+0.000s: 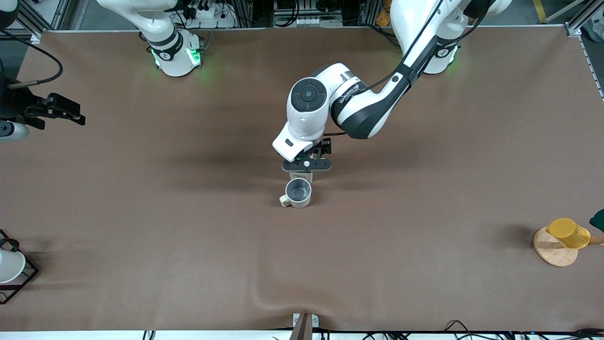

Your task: Place milk next to cup

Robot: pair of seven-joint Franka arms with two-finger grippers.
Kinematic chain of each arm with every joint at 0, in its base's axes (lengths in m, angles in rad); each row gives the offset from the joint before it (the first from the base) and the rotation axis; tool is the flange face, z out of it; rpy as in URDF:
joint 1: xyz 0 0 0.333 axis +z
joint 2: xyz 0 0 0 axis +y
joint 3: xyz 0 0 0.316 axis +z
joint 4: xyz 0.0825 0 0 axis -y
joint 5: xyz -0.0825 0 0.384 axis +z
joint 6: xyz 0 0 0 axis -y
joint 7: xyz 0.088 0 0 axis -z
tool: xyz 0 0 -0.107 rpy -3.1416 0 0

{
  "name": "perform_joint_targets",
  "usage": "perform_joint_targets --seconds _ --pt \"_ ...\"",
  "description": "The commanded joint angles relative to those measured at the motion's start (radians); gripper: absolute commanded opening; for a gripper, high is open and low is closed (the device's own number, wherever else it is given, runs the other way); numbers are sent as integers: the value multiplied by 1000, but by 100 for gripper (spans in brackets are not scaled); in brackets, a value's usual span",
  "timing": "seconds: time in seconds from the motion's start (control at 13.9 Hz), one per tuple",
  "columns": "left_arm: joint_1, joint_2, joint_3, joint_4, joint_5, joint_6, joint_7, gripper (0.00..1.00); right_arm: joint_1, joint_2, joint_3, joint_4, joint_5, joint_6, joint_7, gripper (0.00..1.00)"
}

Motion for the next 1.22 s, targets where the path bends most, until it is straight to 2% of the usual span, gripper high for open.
perform_joint_targets --seconds 0.0,0.22,0.65,0.86,1.15 --pt "4 -108 22 -6 23 -46 -15 100 -6 -38 0 -19 17 -1 35 100" --pt "56 -230 83 -15 26 -109 -17 100 -9 -37 0 6 17 4 27 100" --pt "300 -421 79 -35 16 -313 64 100 -9 -29 0 26 14 10 19 100" --pt "389 -464 79 -35 14 -379 245 100 -7 -37 2 26 3 2 18 100" --pt "457 -489 78 -36 11 -405 356 100 -9 -31 2 50 -8 0 16 100"
